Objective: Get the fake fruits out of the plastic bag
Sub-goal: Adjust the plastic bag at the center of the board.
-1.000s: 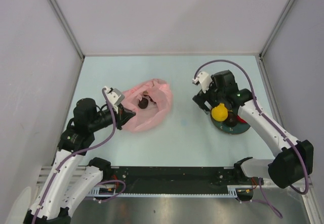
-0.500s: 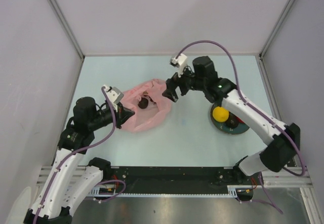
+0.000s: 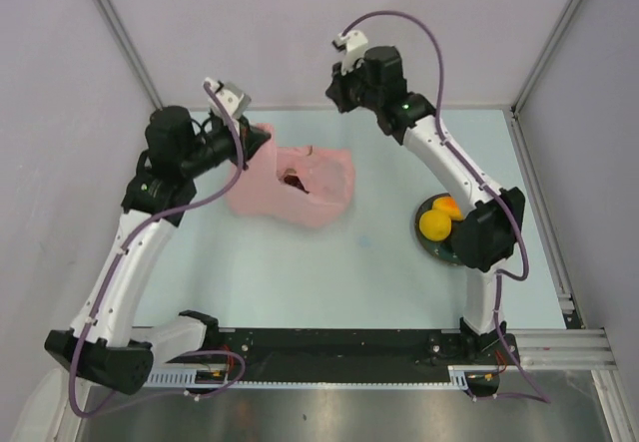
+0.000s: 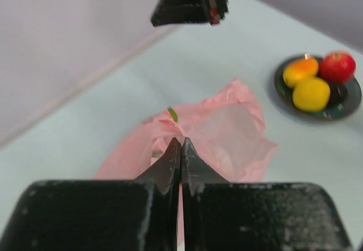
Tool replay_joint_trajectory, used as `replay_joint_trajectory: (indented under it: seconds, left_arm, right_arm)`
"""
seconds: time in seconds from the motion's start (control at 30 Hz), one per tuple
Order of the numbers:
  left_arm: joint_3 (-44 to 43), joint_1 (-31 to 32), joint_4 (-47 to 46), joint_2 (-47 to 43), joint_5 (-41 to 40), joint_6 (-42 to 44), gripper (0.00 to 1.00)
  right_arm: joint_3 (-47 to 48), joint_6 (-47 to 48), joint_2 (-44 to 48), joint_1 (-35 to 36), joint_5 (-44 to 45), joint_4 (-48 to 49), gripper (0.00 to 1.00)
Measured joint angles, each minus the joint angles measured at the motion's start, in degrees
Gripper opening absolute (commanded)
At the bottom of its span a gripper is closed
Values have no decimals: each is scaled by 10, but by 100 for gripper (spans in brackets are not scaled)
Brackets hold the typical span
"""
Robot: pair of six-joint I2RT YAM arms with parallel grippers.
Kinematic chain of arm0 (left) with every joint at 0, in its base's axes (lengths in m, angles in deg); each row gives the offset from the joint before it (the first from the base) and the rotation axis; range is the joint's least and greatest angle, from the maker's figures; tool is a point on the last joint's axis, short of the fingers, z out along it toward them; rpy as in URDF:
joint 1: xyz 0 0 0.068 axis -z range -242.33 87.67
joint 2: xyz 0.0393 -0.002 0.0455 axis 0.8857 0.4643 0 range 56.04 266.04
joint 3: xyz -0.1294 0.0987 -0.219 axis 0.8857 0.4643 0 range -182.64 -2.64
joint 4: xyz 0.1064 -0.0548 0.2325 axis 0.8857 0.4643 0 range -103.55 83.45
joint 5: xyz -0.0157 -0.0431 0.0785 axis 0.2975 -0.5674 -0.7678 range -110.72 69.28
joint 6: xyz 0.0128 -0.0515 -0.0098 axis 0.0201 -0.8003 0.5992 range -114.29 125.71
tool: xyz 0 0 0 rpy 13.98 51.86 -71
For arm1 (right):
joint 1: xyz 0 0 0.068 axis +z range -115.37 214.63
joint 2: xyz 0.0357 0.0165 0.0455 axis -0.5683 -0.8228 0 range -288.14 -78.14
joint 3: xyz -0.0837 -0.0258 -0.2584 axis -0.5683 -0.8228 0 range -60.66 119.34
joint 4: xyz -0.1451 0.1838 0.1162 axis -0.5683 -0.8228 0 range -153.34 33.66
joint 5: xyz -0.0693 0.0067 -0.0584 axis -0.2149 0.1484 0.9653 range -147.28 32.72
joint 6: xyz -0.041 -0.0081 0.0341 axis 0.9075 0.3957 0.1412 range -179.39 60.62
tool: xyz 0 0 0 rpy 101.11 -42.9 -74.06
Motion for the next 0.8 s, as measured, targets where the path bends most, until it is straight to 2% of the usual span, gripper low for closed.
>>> replay_joint_trajectory:
  seconds: [0.03,0.07,0.1,0.13,0.2,0.3,0.37,0.47,0.5,0.53,0.57,0.67,0.8]
  left_arm:
    - [-30,-1,-10,21,-2,0,0]
    - [-58,-1,-18,36,-2,0,0]
    - [-85,-2,-27,48,-2,0,0]
    - [-101,-2,-33,52,0,-1,0]
    - [-115,-2,-40,49,7,-1,0]
    - [-104,-1,-41,28,17,-3,0]
    - [-64,-1,-39,-6,23,-7,0]
    - [0,-1,-13,-64,30,-12,0]
    - [14,-1,-3,-79,31,-12,0]
    - [36,-1,10,-99,32,-11,0]
    - [53,-1,26,-117,33,-11,0]
    - [90,-1,73,-159,33,-5,0]
    - [116,-1,103,-190,31,5,0]
  right_arm:
    - [17,2,-2,-10,4,6,11]
    - [29,3,-1,-19,6,12,26]
    - [36,6,5,-26,7,21,53]
    - [31,5,16,-28,6,27,64]
    - [-11,4,54,-23,-1,32,83]
    - [-129,17,135,5,-5,43,88]
    - [-216,40,186,38,11,47,86]
    - [-303,58,224,85,19,44,61]
    - [-316,60,228,92,17,43,48]
    - [-330,61,231,98,11,42,42]
    - [-337,63,231,101,6,43,32]
    - [-340,64,230,110,-3,51,22]
    - [-323,63,195,136,-15,78,13]
